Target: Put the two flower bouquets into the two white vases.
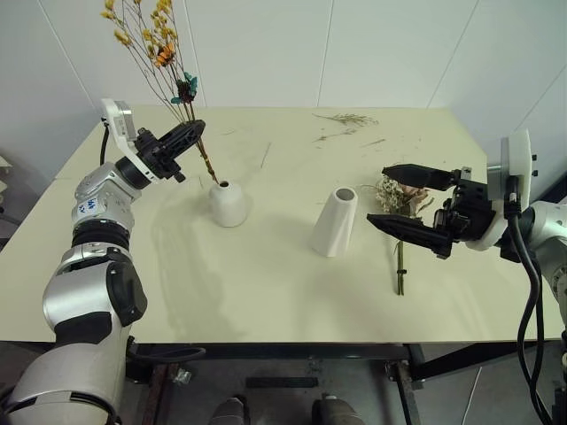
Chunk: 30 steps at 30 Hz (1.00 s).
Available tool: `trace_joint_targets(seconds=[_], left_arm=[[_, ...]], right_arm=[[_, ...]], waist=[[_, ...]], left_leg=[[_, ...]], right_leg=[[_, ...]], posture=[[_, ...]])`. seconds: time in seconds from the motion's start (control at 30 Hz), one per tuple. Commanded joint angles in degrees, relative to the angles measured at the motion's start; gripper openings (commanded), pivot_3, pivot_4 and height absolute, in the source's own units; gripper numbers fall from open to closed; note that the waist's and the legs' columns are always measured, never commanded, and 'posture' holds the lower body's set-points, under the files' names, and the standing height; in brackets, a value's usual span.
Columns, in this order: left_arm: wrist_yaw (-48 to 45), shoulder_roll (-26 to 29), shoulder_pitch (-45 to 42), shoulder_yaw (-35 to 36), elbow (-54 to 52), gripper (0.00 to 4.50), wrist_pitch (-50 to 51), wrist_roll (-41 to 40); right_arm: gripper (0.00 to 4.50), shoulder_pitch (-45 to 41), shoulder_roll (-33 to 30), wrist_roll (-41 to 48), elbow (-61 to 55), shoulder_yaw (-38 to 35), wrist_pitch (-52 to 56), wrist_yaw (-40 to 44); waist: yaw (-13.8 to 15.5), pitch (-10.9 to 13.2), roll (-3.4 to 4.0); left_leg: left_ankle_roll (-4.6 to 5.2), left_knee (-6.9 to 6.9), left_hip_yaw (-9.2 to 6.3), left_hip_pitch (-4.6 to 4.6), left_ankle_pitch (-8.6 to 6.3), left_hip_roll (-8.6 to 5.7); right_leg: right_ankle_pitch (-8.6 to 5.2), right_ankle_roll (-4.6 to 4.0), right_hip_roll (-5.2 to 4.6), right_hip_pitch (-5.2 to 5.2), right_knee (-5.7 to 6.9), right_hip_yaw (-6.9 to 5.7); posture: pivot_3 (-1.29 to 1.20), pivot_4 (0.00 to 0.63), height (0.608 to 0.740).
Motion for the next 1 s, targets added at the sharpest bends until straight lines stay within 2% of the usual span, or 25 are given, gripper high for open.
trace_joint_targets(seconds=[0.03,0.63,1.0], left_arm=[[0.3,0.7,-0.5,0.9,-0.6,0.03,-1.0,-1.2],[3.7,-1.8,-3.1,1.2,3.1,0.03,-2.0,-0.8],[4.9,-1.2,-3.0,1.2,4.1,0.03,-2.5,-0.2]], right_arm=[[4.50,-0.9,0.0,0.3,-0.9,-0.7,-0.6,-0.5],[4.50,1.3,-0.2,-0.5,-2.6,-0.9,-0.4,-2.0],[4.50,2.8,-0.4,-0.2,-3.9,-1.4,-0.2,-3.2]], waist=[[0.0,0.0,0.00],[0.1,0.0,0.00],[0.0,0.0,-0.01]], left_leg=[[0.00,0.00,0.00,0.00,0.00,0.00],[0.00,-0.02,0.00,0.00,0.00,0.00],[0.00,-0.03,0.00,-0.01,0.00,0.00]], right_leg=[[0.00,0.00,0.00,0.00,0.00,0.00],[0.00,0.00,0.00,0.00,-0.02,0.00],[0.00,0.00,0.00,0.00,-0.05,0.00]], posture=[[0.00,0.150,0.740],[0.00,0.150,0.740],[0.00,0.150,0.740]])
